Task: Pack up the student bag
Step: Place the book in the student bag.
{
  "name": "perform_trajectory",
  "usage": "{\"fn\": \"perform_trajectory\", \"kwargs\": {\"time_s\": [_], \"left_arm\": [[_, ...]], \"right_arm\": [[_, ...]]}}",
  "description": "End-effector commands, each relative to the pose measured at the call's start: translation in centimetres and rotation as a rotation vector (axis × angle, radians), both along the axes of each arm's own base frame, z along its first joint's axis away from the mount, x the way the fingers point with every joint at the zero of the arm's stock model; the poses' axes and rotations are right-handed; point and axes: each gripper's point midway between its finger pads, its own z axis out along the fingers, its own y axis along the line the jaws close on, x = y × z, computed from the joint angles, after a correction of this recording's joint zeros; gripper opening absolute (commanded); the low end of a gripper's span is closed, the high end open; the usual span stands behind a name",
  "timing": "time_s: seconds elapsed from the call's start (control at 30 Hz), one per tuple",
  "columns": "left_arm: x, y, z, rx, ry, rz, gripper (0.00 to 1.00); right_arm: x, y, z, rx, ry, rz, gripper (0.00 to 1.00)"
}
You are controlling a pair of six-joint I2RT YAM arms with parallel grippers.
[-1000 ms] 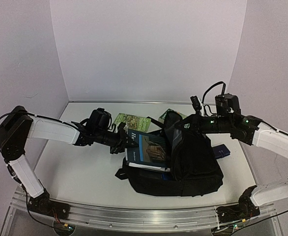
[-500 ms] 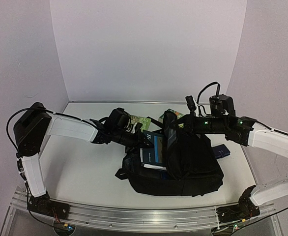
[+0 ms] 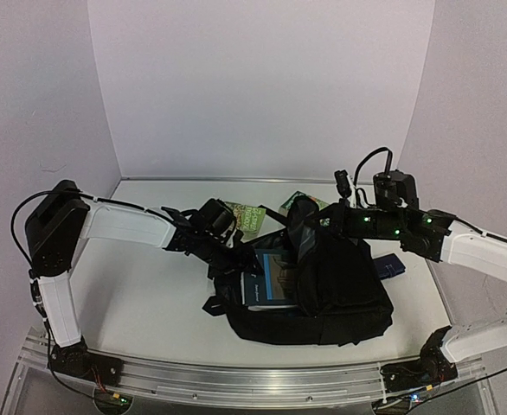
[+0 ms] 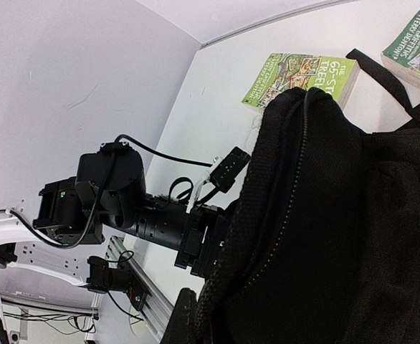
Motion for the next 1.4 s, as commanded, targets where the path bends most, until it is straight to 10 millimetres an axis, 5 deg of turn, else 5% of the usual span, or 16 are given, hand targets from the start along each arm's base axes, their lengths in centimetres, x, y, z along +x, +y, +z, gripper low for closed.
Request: {"fn": "perform_trajectory", "kwargs": {"time_s": [0.0,0.1,0.2,0.47,0.9,1.07,1.37], "left_arm": [[-0.2,0.4,0.9,0.073,-0.051,-0.009,0.73],[-0.5,0.3,0.4,0.085,-0.044,-0.018,0.73],[-0.7,-0.4,0.1,0.084,-0.036,-0.03,0.63],[-0.6,-4.4,1.1,0.047,-0.071,-0.087,0.46],[0.3,-9.2,1.6,-0.023,-0.116,-0.125,0.39],[0.6,-7.3,2.3,0.03,-0.172,-0.095,0.53],[0.8,1.3,6.5,0.193,-0.296,0.014,0.83]], "right_arm": [[0.3,-0.1,2.8,0.053,-0.086,-0.02,0.0],[0.2,-0.1,2.7,0.053,-0.085,-0.015,0.0],[0.1,-0.1,2.7,0.054,-0.085,-0.012,0.0],[0.0,-0.9,2.6,0.051,-0.081,-0.052,0.0],[-0.3,-1.9,0.6,0.032,-0.045,-0.086,0.0],[-0.2,-2.4,1.3,0.036,-0.067,-0.115,0.0],[0.9,-5.7,0.6,-0.031,-0.06,-0.203,0.0]]}}
